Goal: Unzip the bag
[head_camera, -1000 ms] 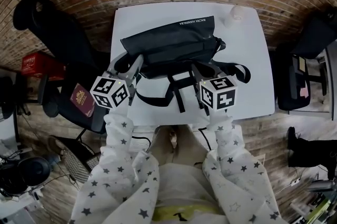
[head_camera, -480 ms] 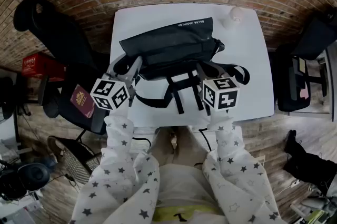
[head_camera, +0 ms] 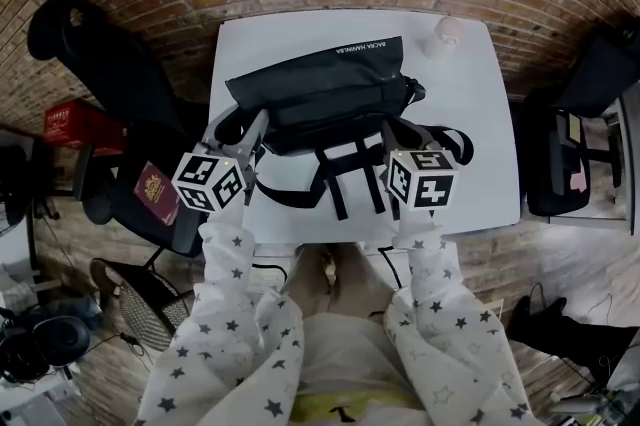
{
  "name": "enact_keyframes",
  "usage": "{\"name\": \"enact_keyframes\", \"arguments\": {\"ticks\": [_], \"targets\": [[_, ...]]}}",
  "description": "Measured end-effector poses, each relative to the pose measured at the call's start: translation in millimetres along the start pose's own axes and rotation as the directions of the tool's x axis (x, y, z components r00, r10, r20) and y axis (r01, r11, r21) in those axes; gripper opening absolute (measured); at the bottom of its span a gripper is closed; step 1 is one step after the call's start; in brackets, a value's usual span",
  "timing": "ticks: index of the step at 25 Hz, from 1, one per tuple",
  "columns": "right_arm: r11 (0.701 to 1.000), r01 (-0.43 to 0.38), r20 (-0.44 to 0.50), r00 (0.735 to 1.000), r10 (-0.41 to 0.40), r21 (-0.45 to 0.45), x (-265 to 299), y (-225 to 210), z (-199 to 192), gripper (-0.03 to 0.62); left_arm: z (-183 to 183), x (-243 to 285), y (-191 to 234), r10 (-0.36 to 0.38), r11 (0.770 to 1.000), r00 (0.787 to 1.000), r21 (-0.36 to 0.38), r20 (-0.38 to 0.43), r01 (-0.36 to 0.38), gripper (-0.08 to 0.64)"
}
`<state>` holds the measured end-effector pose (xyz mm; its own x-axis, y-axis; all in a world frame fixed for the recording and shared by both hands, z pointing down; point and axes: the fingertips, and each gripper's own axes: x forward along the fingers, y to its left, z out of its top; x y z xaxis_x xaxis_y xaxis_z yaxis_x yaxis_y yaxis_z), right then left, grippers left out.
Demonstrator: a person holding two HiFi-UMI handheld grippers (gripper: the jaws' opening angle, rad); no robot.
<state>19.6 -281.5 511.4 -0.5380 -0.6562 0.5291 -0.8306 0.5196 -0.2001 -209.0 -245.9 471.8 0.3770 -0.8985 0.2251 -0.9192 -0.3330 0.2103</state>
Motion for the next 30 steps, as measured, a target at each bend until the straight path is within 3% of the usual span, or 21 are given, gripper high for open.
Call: {"name": "enact_keyframes", "arguments": {"ticks": [30], "targets": [[0.989, 0.132, 0.029, 0.991, -0.134, 0.072, -17, -62, 12, 0.015, 2, -8, 11, 0.035, 0.999, 0.999, -0.012, 0.021, -0.035, 0.143]]}}
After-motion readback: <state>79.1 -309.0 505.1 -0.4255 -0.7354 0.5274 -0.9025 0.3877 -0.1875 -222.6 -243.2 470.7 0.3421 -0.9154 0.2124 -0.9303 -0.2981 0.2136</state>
